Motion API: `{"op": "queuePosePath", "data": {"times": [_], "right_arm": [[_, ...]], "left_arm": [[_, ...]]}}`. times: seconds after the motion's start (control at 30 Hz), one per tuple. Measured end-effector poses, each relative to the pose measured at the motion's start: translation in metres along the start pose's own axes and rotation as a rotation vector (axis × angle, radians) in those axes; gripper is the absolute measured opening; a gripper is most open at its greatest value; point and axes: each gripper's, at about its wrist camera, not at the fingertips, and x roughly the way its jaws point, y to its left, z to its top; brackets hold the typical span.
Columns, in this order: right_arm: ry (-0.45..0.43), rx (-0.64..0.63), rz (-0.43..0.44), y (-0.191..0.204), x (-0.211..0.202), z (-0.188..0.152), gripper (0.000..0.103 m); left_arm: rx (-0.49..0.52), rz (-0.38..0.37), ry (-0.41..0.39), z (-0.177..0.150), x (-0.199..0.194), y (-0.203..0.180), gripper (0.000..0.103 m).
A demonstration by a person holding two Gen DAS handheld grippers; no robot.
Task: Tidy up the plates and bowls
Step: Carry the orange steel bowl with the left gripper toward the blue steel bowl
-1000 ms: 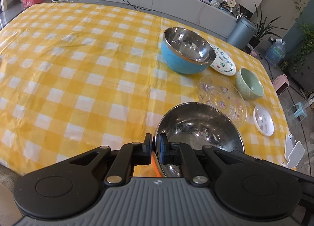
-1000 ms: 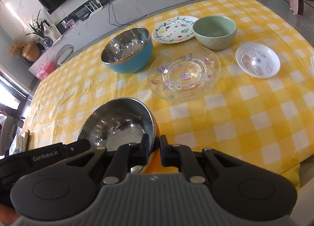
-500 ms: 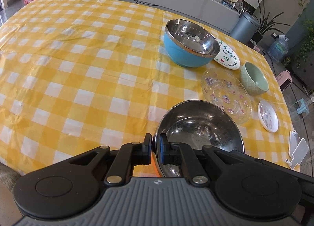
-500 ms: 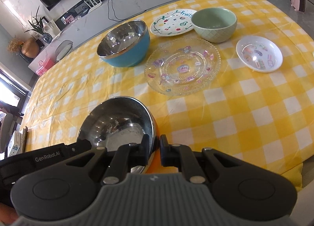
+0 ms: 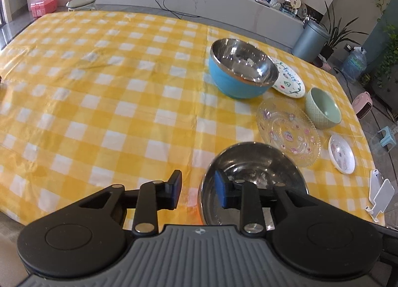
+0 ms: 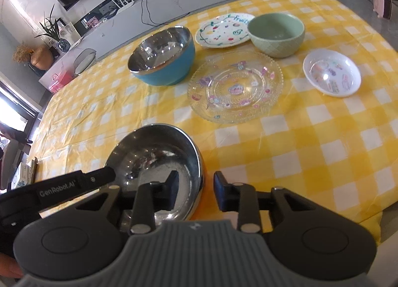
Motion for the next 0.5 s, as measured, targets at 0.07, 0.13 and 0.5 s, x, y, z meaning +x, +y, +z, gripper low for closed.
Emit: {"op": "queuePosePath", "data": {"times": [0.07,0.13,0.5], "right_arm": [[-0.015,-0.007,0.002,0.002,-0.006,0.003,0.032],[-0.028,-0.019,0.009,0.005,-0.013,0.006,0.034],[-0.061,-0.127,-0.011,0.029,-0.026,0.057,0.042]], "left_arm": [[0.017,0.005,-0.013,0.006,-0.005,-0.002,0.036],[0.042,-0.002,-0.028,0.012,-0.011,-0.006,0.036],[0.232,-0.046,-0.004,0.061,-0.015,-0.034,0.039]]}}
